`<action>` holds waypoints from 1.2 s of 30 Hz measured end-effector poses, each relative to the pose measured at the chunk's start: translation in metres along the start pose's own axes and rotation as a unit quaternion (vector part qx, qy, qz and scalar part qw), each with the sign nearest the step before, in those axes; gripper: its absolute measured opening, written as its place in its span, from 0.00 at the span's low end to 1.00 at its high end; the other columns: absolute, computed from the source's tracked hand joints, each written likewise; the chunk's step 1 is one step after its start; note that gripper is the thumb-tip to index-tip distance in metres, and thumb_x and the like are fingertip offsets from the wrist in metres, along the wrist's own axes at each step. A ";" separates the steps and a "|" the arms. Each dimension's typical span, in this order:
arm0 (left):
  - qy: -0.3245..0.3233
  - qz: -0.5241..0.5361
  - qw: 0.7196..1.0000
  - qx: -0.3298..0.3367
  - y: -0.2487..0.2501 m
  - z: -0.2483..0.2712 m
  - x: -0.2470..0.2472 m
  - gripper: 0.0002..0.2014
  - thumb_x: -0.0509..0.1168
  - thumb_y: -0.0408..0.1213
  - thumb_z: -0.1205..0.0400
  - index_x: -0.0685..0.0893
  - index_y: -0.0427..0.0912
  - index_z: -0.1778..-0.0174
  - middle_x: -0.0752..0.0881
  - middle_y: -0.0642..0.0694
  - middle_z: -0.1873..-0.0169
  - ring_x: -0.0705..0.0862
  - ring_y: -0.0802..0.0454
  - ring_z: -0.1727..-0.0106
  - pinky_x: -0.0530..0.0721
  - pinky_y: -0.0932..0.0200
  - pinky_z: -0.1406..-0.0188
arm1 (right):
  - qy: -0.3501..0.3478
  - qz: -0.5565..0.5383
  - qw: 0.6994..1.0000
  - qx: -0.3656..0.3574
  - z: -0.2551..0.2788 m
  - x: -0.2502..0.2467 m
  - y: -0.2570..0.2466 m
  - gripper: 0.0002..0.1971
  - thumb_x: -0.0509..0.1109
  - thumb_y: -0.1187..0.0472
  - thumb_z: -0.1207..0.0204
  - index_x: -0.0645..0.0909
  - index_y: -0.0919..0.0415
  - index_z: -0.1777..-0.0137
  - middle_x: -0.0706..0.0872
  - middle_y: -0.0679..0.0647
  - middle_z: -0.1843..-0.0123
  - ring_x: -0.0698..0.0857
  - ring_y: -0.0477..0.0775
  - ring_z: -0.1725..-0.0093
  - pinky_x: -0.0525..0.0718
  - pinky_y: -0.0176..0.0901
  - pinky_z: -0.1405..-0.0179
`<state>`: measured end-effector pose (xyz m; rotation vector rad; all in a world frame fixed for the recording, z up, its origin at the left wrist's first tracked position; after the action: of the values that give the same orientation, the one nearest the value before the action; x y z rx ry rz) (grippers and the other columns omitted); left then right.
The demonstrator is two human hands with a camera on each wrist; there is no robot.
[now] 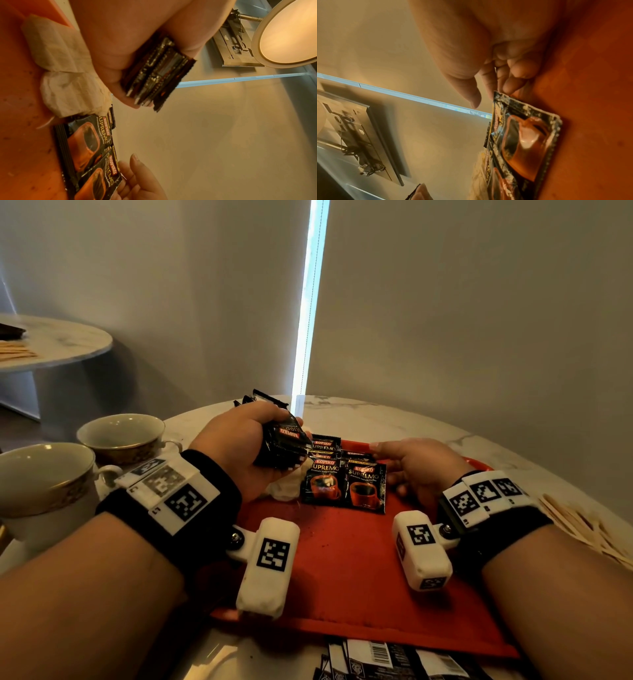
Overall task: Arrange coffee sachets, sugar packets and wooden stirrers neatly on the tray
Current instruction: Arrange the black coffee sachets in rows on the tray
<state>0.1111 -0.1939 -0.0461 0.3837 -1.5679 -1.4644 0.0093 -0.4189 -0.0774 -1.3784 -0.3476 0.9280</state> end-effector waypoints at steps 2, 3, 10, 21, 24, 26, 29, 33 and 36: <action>0.006 -0.009 1.000 -0.001 0.000 0.000 -0.001 0.11 0.62 0.36 0.15 0.87 0.35 0.47 0.90 0.38 0.54 0.88 0.44 0.56 0.85 0.52 0.59 | 0.025 0.003 1.000 -0.009 0.002 -0.004 -0.005 0.18 0.77 0.50 0.23 0.83 0.66 0.47 0.83 0.57 0.61 0.76 0.49 0.75 0.69 0.40 0.81; 0.008 -0.011 1.000 -0.002 0.000 -0.001 -0.002 0.11 0.62 0.37 0.15 0.87 0.35 0.46 0.90 0.37 0.52 0.87 0.44 0.56 0.85 0.52 0.59 | 0.043 0.002 0.999 -0.018 0.004 -0.008 -0.009 0.16 0.77 0.50 0.23 0.82 0.64 0.50 0.81 0.56 0.63 0.75 0.50 0.76 0.69 0.40 0.80; 0.012 -0.005 1.000 -0.008 0.000 -0.002 -0.004 0.10 0.63 0.38 0.16 0.88 0.36 0.49 0.89 0.37 0.49 0.86 0.43 0.55 0.84 0.51 0.57 | -0.112 0.091 0.989 0.042 0.031 0.004 -0.027 0.22 0.67 0.43 0.17 0.84 0.64 0.58 0.88 0.59 0.70 0.89 0.55 0.73 0.81 0.38 0.78; 0.008 0.004 1.000 -0.012 -0.001 -0.001 -0.002 0.12 0.63 0.38 0.16 0.87 0.35 0.44 0.88 0.37 0.49 0.86 0.45 0.57 0.86 0.57 0.68 | -0.125 0.124 0.983 0.046 0.037 0.023 -0.021 0.19 0.65 0.47 0.15 0.83 0.63 0.52 0.89 0.58 0.66 0.89 0.54 0.68 0.80 0.41 0.71; 0.011 0.005 1.000 -0.016 -0.001 0.000 -0.003 0.12 0.63 0.38 0.16 0.87 0.35 0.44 0.89 0.37 0.48 0.87 0.44 0.57 0.86 0.57 0.71 | -0.120 0.128 0.984 0.036 0.038 0.024 -0.022 0.18 0.64 0.47 0.14 0.84 0.63 0.53 0.88 0.57 0.67 0.88 0.54 0.69 0.78 0.40 0.73; 0.008 0.006 1.000 -0.017 -0.002 0.000 -0.003 0.13 0.63 0.38 0.16 0.87 0.35 0.43 0.89 0.37 0.49 0.88 0.44 0.58 0.87 0.57 0.72 | -0.115 0.127 0.985 0.027 0.038 0.023 -0.024 0.18 0.65 0.48 0.14 0.84 0.64 0.53 0.88 0.57 0.67 0.87 0.53 0.70 0.76 0.40 0.74; -0.012 0.010 1.000 -0.017 -0.001 0.001 0.001 0.10 0.62 0.37 0.15 0.86 0.35 0.47 0.88 0.38 0.56 0.87 0.46 0.64 0.86 0.56 0.66 | -0.106 0.131 0.986 0.006 0.037 0.020 -0.028 0.17 0.66 0.48 0.16 0.85 0.63 0.55 0.88 0.55 0.69 0.85 0.51 0.73 0.71 0.39 0.77; -0.056 0.029 0.998 -0.024 -0.001 0.003 0.008 0.12 0.62 0.39 0.14 0.84 0.34 0.43 0.87 0.39 0.63 0.88 0.47 0.71 0.87 0.57 0.71 | -0.102 0.085 0.986 -0.097 0.039 0.020 -0.044 0.08 0.71 0.58 0.18 0.84 0.62 0.55 0.82 0.53 0.71 0.76 0.48 0.76 0.66 0.37 0.80; -0.090 0.034 0.995 -0.042 -0.003 0.004 0.011 0.17 0.63 0.42 0.15 0.81 0.35 0.36 0.87 0.37 0.60 0.88 0.42 0.65 0.86 0.53 0.64 | -0.139 0.040 0.965 -0.217 0.049 0.024 -0.063 0.06 0.75 0.68 0.23 0.89 0.56 0.52 0.82 0.54 0.65 0.76 0.48 0.71 0.71 0.37 0.78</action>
<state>0.1014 -0.2004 -0.0434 0.1519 -1.6365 -1.5414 0.0119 -0.3625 -0.0157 -1.6693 -0.7482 1.1627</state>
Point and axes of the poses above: each hand's wrist, its own z-axis away from the middle knuckle, its own x-axis out of the palm, y = z × x, the point moved 6 cm from there along -z, towards the middle knuckle
